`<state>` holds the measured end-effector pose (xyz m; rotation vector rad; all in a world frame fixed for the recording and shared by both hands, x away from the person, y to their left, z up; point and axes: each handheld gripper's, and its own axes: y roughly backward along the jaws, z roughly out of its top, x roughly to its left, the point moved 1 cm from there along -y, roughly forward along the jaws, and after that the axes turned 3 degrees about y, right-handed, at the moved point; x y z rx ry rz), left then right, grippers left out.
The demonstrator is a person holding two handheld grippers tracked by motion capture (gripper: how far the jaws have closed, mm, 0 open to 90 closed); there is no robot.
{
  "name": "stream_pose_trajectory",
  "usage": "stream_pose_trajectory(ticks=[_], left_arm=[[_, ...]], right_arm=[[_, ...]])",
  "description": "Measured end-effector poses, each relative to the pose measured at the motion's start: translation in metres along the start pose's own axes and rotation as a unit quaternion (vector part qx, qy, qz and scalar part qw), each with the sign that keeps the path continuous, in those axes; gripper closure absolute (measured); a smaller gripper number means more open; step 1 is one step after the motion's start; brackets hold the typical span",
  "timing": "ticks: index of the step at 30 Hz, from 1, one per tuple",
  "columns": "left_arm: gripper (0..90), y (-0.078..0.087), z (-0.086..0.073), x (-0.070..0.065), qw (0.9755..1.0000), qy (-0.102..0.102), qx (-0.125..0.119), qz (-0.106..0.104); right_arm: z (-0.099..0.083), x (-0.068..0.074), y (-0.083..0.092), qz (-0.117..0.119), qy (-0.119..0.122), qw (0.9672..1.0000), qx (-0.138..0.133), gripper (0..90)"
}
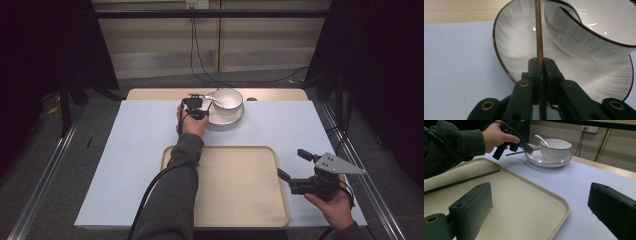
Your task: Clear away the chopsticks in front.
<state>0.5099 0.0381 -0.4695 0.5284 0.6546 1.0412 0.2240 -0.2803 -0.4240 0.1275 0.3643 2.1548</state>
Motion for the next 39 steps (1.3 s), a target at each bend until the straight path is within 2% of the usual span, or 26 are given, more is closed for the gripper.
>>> stream_pose_trajectory(ticks=[2,3,6,8,11,19,22,23,25,29,31,35,39], left_arm=[[85.1,0.006,0.0,0.0,0.9999,0.012,0.002,-0.001],[85.1,0.009,0.001,0.001,1.0,0.006,0.002,0.0],[85.1,0.018,-0.001,0.0,0.9998,0.02,-0.007,-0.001],[85.1,0.024,-0.002,0.001,0.9996,0.027,-0.004,-0.006],[85.1,0.033,-0.006,0.003,0.9997,0.019,-0.004,-0.011],[85.2,0.058,-0.019,0.013,0.9986,0.045,-0.007,-0.027],[85.2,0.069,-0.024,0.016,0.9988,0.04,-0.011,-0.025],[85.2,0.073,-0.026,0.016,0.9983,0.048,-0.018,-0.026],[85.2,0.08,-0.029,0.018,0.9985,0.043,-0.019,-0.029],[85.2,0.092,-0.037,0.017,0.9974,0.051,-0.029,-0.042],[85.1,0.099,-0.041,0.018,0.9981,0.042,-0.025,-0.038],[85.1,0.108,-0.048,0.018,0.9976,0.044,-0.033,-0.042],[85.2,0.119,-0.055,0.019,0.9977,0.051,-0.036,-0.027]], right_arm=[[0.0,0.0,0.0,-0.002,-0.001,1.0,0.0,5.2],[0.0,0.0,0.0,-0.002,-0.001,1.0,0.001,5.3],[0.0,0.0,0.0,0.0,-0.002,1.0,0.002,5.3],[0.0,0.001,0.0,-0.001,-0.001,1.0,0.0,5.3],[0.0,0.001,0.0,0.001,0.002,1.0,0.0,5.3],[0.0,0.001,-0.001,-0.001,0.003,1.0,0.002,5.3],[0.0,0.001,-0.001,-0.004,0.003,1.0,0.003,5.2],[0.0,0.001,-0.001,-0.004,0.002,1.0,0.003,5.2],[0.0,0.002,-0.002,0.0,0.001,1.0,0.004,5.2],[-0.001,0.003,-0.002,0.001,0.008,1.0,0.004,5.2],[0.0,0.003,-0.002,-0.002,0.008,1.0,0.005,5.2],[0.0,0.003,-0.003,0.0,0.008,1.0,0.006,5.2],[0.0,0.004,-0.003,-0.001,0.007,0.9999,0.007,5.2]])
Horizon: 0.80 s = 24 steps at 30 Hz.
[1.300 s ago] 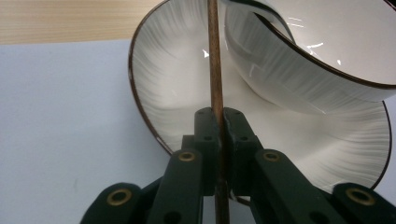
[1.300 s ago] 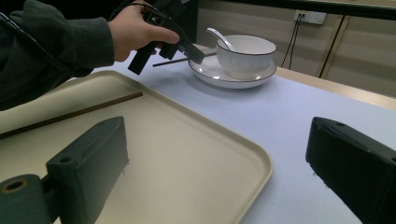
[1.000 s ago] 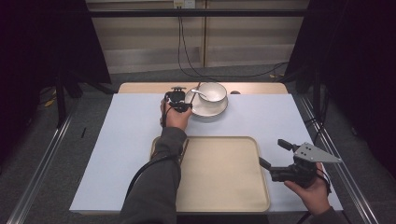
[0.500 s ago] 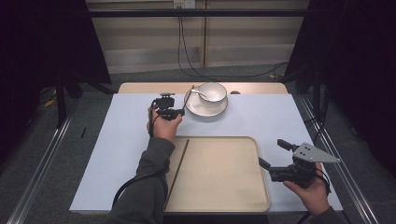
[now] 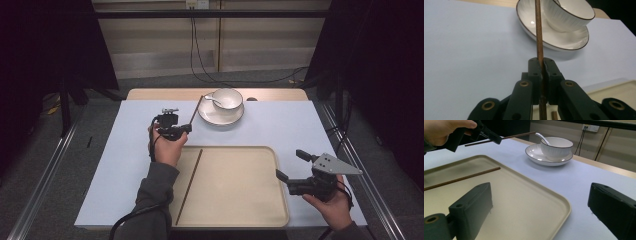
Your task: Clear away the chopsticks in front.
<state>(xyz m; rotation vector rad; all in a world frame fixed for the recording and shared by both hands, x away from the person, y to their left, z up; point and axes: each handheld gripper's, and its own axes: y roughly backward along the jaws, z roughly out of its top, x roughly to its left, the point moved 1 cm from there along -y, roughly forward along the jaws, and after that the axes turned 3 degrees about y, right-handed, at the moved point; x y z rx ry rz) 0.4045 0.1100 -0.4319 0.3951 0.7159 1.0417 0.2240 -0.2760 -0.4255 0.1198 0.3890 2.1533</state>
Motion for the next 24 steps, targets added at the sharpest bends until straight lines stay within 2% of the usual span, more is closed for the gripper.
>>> stream_pose_trajectory(ticks=[3,6,10,12,16,18,20,24], left_arm=[[85.1,0.009,-0.007,0.002,0.9999,0.009,-0.006,0.001],[85.1,0.019,-0.014,0.003,0.9999,0.007,-0.014,0.001],[85.1,0.032,-0.025,0.006,0.9996,0.02,-0.018,0.002],[85.1,0.036,-0.029,0.007,0.9993,0.031,-0.02,0.002],[85.1,0.043,-0.038,0.008,0.9991,0.031,-0.024,0.014],[85.1,0.045,-0.043,0.008,0.9988,0.041,-0.024,0.009],[85.1,0.049,-0.046,0.008,0.999,0.035,-0.024,0.016],[85.1,0.056,-0.055,0.007,0.9984,0.044,-0.033,0.017]], right_arm=[[0.0,0.0,0.0,0.001,0.0,1.0,-0.002,5.2],[0.0,0.0,0.0,0.0,0.001,1.0,-0.001,5.2],[0.0,0.001,0.0,0.0,0.001,1.0,0.0,5.3],[0.0,0.001,0.0,-0.001,0.0,1.0,0.0,5.3],[0.0,0.001,0.0,0.003,-0.002,1.0,-0.001,5.4],[0.0,0.001,0.0,0.001,0.001,1.0,-0.001,5.4],[0.0,0.001,0.0,0.0,0.0,1.0,0.0,5.4],[0.0,0.001,0.0,0.002,0.0,1.0,-0.001,5.4]])
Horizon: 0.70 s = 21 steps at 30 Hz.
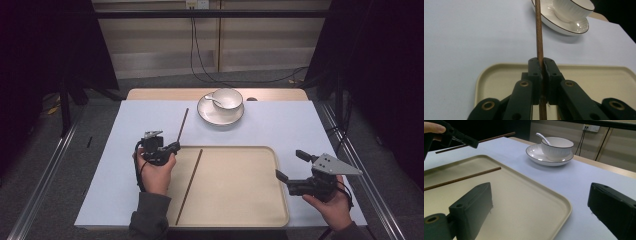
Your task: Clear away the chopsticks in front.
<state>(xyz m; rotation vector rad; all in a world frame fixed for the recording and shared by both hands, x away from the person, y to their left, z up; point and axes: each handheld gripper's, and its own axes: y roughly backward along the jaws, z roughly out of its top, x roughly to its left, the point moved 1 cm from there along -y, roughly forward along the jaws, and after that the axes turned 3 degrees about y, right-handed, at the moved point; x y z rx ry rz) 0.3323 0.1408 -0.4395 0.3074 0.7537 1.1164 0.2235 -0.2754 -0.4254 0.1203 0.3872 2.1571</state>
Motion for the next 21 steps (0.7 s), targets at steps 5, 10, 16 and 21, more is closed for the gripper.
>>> stream_pose_trajectory(ticks=[5,10,16,21], left_arm=[[85.1,0.01,-0.011,0.001,1.0,0.007,-0.007,0.002],[85.1,0.018,-0.021,0.0,1.0,0.008,-0.001,-0.005],[85.1,0.028,-0.03,0.0,1.0,0.007,-0.003,-0.003],[85.1,0.034,-0.038,-0.002,0.9998,0.013,-0.005,-0.011]], right_arm=[[0.0,0.001,-0.001,0.001,-0.001,1.0,0.001,5.4],[0.0,0.0,-0.001,0.001,0.001,1.0,0.0,5.4],[0.0,0.001,-0.001,0.0,0.001,1.0,0.001,5.5],[0.001,0.002,0.0,0.0,0.002,1.0,0.002,5.5]])
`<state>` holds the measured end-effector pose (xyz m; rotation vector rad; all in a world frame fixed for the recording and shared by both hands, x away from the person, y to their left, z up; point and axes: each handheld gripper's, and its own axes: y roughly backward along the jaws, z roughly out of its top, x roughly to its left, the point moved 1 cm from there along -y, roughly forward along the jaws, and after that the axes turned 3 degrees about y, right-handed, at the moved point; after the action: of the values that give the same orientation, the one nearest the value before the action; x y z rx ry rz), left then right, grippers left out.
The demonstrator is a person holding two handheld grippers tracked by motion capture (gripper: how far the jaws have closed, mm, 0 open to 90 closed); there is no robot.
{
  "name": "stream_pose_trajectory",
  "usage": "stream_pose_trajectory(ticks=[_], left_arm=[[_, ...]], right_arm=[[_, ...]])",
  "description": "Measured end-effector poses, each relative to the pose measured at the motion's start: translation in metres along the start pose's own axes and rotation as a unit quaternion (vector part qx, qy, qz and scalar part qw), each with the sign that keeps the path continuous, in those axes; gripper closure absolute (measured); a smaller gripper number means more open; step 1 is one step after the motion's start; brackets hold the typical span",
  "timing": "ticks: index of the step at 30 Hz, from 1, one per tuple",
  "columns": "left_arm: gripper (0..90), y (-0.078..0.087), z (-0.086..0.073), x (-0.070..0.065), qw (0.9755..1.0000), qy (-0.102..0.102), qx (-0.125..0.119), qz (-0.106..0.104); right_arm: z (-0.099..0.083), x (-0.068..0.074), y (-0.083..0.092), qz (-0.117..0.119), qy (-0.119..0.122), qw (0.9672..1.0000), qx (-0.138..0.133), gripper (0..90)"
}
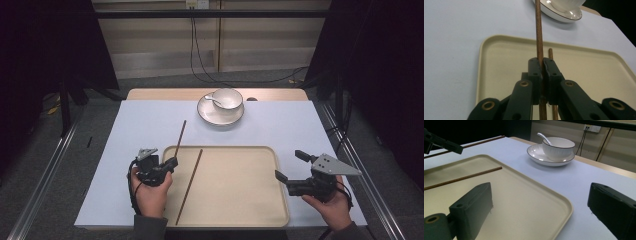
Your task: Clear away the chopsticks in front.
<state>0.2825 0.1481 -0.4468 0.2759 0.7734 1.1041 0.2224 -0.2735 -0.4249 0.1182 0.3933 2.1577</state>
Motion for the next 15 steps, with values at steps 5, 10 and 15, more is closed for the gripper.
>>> stream_pose_trajectory(ticks=[5,10,15], left_arm=[[85.1,0.006,-0.01,-0.001,1.0,0.006,0.002,-0.003],[85.1,0.008,-0.019,-0.001,0.9999,0.001,0.013,-0.004],[85.1,0.01,-0.025,-0.001,0.9997,0.001,0.023,-0.006]], right_arm=[[0.0,0.0,-0.001,0.002,0.002,1.0,0.0,5.5],[0.0,0.0,-0.001,0.003,0.004,1.0,-0.005,5.4],[0.001,0.0,0.0,0.006,-0.001,0.9999,-0.01,5.4]])
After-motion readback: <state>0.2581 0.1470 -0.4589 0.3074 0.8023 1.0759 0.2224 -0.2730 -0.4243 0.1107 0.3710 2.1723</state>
